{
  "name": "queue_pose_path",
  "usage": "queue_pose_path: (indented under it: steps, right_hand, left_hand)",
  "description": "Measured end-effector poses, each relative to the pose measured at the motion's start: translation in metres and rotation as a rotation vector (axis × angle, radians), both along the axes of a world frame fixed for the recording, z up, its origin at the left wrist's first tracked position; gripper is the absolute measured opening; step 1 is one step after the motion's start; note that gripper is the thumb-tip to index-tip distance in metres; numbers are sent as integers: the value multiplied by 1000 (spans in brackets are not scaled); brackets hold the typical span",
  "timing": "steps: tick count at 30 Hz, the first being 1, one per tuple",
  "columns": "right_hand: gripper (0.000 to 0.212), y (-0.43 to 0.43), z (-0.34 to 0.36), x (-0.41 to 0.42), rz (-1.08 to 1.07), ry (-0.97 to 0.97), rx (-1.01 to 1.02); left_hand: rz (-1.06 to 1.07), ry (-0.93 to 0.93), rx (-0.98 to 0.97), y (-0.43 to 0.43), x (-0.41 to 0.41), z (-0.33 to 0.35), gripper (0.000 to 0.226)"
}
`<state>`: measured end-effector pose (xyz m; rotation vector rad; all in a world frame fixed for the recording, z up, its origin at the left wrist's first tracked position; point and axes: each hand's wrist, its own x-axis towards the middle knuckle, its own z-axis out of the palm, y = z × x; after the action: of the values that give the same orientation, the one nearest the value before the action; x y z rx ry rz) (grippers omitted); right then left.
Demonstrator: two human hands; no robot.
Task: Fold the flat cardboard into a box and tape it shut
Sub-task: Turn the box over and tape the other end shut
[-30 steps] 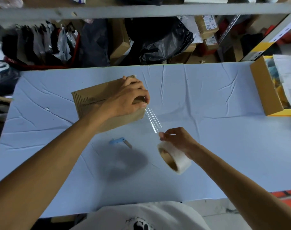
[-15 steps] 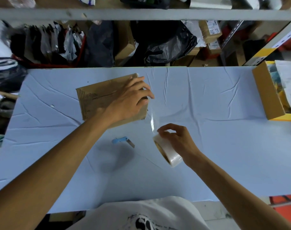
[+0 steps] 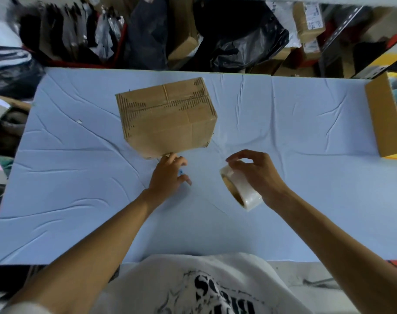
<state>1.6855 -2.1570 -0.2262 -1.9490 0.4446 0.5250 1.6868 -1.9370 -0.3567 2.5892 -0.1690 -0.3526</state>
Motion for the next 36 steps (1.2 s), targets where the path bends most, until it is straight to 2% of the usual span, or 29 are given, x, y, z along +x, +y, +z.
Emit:
queue_pose_path:
  steps: [5, 7, 10, 12, 15, 19, 22, 26, 32, 36]
  right_hand:
    - [13, -3, 1, 3, -15, 0, -15]
    - [12, -4, 2, 4, -12, 6, -17]
    - [12, -6, 2, 4, -11, 13, -16]
    - [12, -7, 2, 5, -10, 16, -19]
    - [13, -8, 2, 5, -6, 17, -20]
    - [13, -11, 3, 3, -20, 15, -19]
    - [14, -13, 2, 3, -32, 20, -16]
    - [13, -12, 1, 2, -35, 21, -10]
    - [14, -11, -2, 0, -45, 26, -14]
    - [14, -12, -2, -1, -44, 35, -28]
  left_hand:
    - [34, -48, 100, -11, -2, -14, 22]
    - [33, -10, 105, -10, -1, -16, 27]
    - [-21, 45, 68, -5, -1, -11, 37]
    - [-106, 57, 7, -2, -4, 4, 29]
    - [-213, -67, -101, -5, -12, 43, 24]
    - [-45, -253, -375, -13, -1, 109, 16]
    - [-62, -341, -358, -19, 20, 140, 18]
    - [-43, -405, -351, -27, 36, 145, 18]
    - [-88, -426, -383, -31, 47, 134, 19]
    - [-5, -380, -385, -37, 42, 132, 18]
